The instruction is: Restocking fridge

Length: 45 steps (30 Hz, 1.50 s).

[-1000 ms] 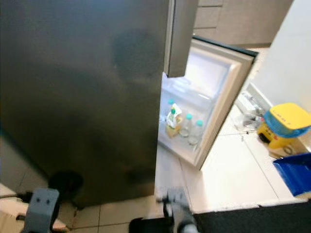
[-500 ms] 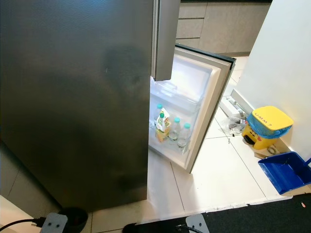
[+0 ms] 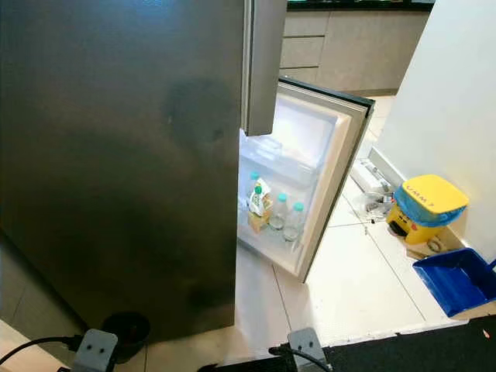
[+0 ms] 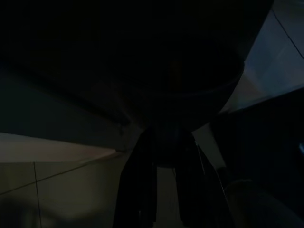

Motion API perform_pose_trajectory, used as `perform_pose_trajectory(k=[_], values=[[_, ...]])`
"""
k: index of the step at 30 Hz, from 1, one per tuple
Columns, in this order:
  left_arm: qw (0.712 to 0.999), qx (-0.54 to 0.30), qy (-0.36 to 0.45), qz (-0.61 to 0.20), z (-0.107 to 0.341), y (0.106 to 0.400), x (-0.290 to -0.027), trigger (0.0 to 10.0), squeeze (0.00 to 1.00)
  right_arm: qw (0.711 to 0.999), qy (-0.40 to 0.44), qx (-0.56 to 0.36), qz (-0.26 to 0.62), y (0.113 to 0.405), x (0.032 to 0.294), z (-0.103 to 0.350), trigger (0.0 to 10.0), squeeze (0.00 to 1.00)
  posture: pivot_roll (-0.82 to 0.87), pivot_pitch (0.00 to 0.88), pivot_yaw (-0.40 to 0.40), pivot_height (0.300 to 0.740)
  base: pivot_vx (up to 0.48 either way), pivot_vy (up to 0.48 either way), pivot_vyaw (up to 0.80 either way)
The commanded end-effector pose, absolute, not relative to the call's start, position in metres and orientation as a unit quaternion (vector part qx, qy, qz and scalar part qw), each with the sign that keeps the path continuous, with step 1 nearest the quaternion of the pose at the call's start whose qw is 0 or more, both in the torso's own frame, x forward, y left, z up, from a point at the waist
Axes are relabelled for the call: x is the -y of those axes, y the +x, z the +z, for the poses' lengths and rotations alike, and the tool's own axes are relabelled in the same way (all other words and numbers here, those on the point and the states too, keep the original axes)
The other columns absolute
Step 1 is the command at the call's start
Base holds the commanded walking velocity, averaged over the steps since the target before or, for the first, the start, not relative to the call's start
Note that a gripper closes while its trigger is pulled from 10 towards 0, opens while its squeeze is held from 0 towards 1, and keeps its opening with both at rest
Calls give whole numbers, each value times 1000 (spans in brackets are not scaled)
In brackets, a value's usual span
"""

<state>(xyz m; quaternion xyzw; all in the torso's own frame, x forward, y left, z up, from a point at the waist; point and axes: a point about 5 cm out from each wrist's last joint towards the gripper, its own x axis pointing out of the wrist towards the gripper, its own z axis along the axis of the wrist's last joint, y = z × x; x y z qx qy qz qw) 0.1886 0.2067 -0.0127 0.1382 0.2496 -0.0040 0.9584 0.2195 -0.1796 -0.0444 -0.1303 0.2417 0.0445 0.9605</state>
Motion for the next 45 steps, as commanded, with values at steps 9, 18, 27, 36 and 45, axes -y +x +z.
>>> perform_pose_trajectory(k=[9,18,27,36,45], values=[[958,-250,140,9,-18,186,-207,10000,0,961,-127,-241,41,218,179,-45,10000,0,-41,119,19,740,0,-392,0],[956,-255,144,20,-20,187,-211,10000,0,965,-114,-231,46,220,175,-43,10000,0,-41,120,24,740,0,-353,0],[955,-258,145,26,-20,189,-212,10000,0,969,-103,-219,53,224,170,-39,10000,0,-39,120,26,740,0,-290,0],[954,-260,147,27,-20,191,-212,10000,0,972,-97,-203,66,231,163,-34,10000,0,-42,118,29,740,0,-230,0],[954,-257,150,24,-20,192,-211,10000,0,973,-97,-198,70,233,161,-32,10000,0,-43,114,29,740,337,0,0]])
